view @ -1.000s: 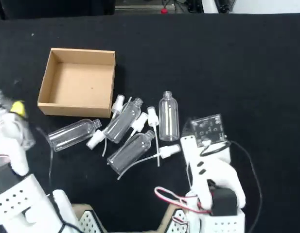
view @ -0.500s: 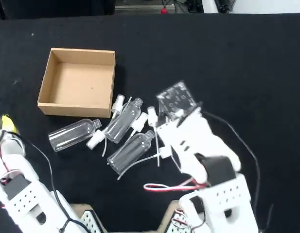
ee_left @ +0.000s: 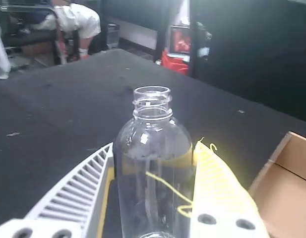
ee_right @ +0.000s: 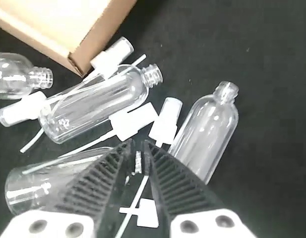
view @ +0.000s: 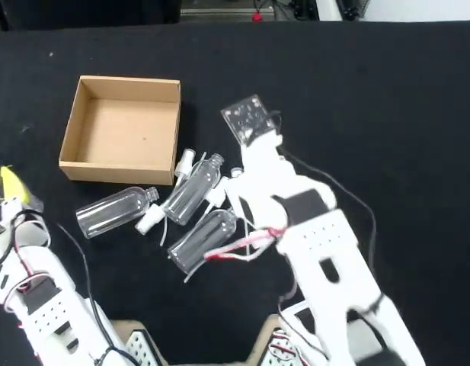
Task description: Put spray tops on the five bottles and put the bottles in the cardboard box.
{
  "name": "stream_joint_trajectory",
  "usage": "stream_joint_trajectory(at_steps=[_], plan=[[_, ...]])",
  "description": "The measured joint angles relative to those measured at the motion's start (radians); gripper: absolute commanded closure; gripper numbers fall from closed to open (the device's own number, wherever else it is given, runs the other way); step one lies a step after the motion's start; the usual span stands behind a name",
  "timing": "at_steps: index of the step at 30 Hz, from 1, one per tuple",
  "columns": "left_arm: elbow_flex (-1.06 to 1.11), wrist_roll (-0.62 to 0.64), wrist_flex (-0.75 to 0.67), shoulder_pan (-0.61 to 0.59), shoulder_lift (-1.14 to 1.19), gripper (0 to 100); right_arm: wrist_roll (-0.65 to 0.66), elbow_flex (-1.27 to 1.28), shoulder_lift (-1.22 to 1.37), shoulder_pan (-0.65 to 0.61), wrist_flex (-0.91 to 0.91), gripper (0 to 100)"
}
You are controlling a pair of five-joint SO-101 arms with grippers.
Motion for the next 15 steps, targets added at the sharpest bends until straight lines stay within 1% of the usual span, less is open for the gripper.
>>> stream_joint_trajectory(at_steps=[2,5,8,15], plan=[[0.000,0.003,0.000,0.028,0.000,84,-0.038,-0.037,0.091,0.000,-0.003,83.5],[0.002,0.006,0.000,0.046,0.000,84,-0.077,-0.100,0.222,0.002,-0.011,87.0],[0.014,0.006,0.005,0.071,0.000,84,-0.109,-0.161,0.353,0.002,-0.048,87.8],[0.014,0.006,0.098,0.098,-0.002,84,-0.130,-0.207,0.575,0.000,-0.103,87.8]])
